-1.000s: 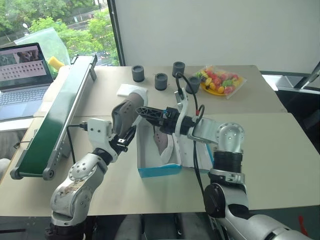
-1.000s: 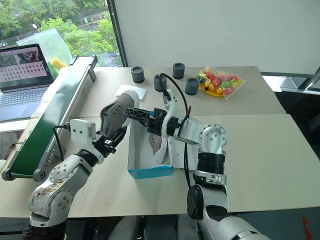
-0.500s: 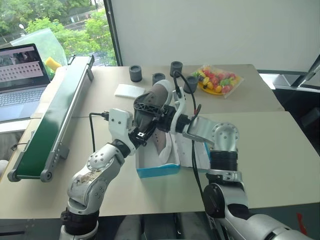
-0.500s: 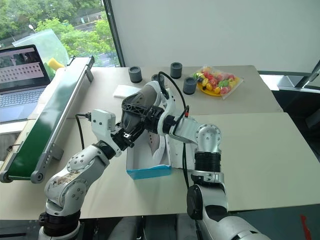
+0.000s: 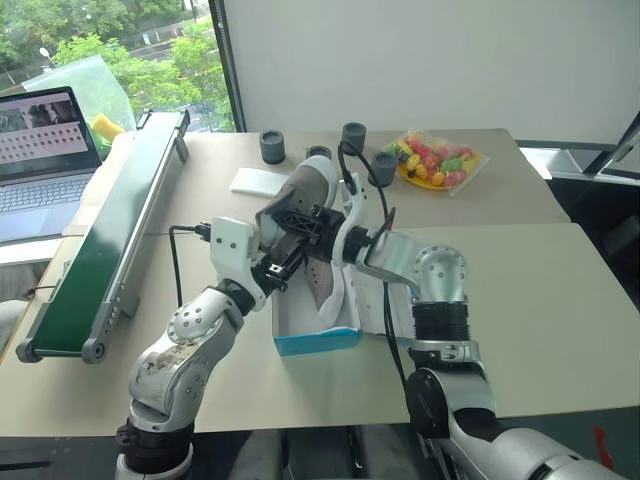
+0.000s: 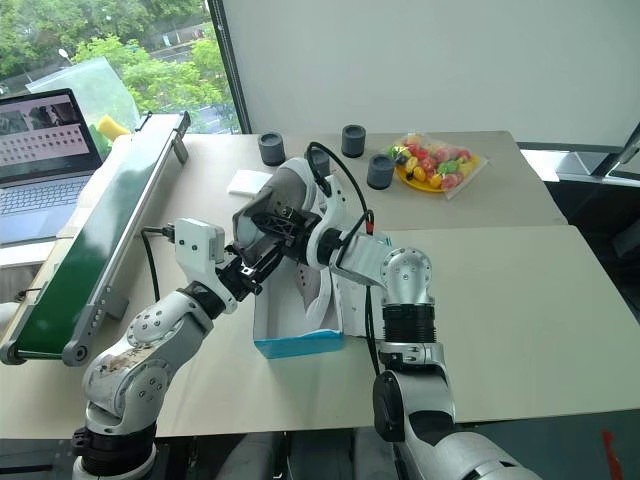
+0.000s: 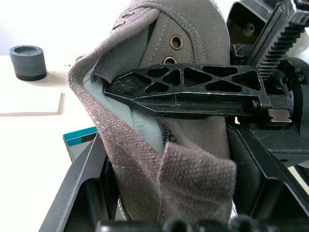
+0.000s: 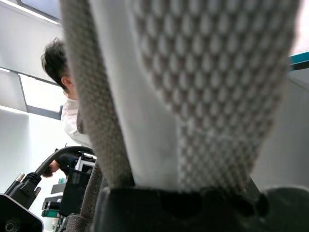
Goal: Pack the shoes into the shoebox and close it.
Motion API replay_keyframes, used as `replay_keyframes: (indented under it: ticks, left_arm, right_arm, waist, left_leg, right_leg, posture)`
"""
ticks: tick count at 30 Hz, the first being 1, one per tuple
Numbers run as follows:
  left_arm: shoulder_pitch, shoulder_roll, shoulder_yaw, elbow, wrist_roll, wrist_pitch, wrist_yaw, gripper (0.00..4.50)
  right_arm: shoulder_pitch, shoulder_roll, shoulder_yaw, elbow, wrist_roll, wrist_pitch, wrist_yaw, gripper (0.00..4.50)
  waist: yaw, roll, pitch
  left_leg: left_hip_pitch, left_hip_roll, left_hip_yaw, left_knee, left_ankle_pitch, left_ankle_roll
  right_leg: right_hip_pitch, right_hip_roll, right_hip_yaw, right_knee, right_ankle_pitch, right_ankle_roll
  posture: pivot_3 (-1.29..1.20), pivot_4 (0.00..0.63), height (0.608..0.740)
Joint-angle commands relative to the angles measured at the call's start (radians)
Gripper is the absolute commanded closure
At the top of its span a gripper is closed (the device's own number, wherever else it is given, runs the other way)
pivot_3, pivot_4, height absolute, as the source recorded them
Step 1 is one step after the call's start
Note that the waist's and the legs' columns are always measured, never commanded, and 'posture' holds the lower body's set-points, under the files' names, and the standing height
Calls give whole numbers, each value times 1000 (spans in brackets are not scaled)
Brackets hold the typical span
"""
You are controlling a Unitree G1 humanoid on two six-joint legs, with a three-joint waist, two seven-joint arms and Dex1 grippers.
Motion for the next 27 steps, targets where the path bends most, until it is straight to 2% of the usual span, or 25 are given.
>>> replay_keyframes:
  ticks: [1,2,3,8,11,15,19,24,27]
  left_arm:
    - [14,8,-16,-32,12,-14,-19,547]
    - [12,16,-19,-33,17,-13,-23,187]
    - [11,29,-25,-38,26,-9,-28,13]
    - [51,77,-19,-92,7,4,-65,13]
    - [126,135,10,-172,-41,28,-107,13]
    - [227,217,67,-261,-107,57,-163,13]
    - [323,307,152,-310,-159,59,-245,13]
    - [472,470,411,-237,-187,-28,-477,13]
    - [527,543,507,-174,-162,-88,-601,13]
  right_arm:
    - [-59,75,12,-73,47,-28,29,3866]
    - [-58,75,13,-75,50,-30,30,3866]
    - [-58,76,7,-75,58,-36,27,3866]
    - [-102,54,-51,-36,34,-130,-10,3866]
    - [-181,-7,-81,29,-21,-202,-58,3866]
    - [-272,-79,-74,76,-81,-192,-81,3866]
    - [-321,-129,-60,95,-98,-99,-92,3866]
    - [-348,-208,-13,113,-92,187,-96,3866]
    - [-351,-205,-24,158,-109,325,-125,3866]
  waist:
    - [0,0,0]
    - [0,0,0]
    - [0,0,0]
    - [-1,0,0]
    - [-5,0,0]
    - [5,4,3]
    - [-4,4,3]
    - [-1,7,5]
    - [-2,8,5]
  left_leg:
    - [0,0,0,0,0,0]
    - [0,0,0,0,0,0]
    - [0,0,0,0,0,0]
    - [0,0,0,0,0,0]
    - [0,1,1,0,0,0]
    - [-1,2,2,0,0,0]
    - [0,4,2,-1,-1,1]
    - [1,5,4,-1,-1,1]
    - [0,5,5,-2,-1,1]
  right_leg:
    - [0,0,0,0,0,0]
    - [0,0,0,0,0,0]
    - [0,0,0,0,0,0]
    - [0,0,0,0,0,0]
    - [-1,1,1,0,1,-1]
    - [-2,0,2,-1,1,0]
    - [-1,2,2,-1,1,0]
    - [-2,3,4,-1,1,-1]
    - [-2,3,4,-2,1,-1]
  posture:
    - [0,150,737]
    - [0,150,737]
    - [0,150,737]
    - [0,150,737]
    - [0,150,737]
    - [0,150,737]
    - [0,150,737]
    - [0,150,737]
    - [0,150,737]
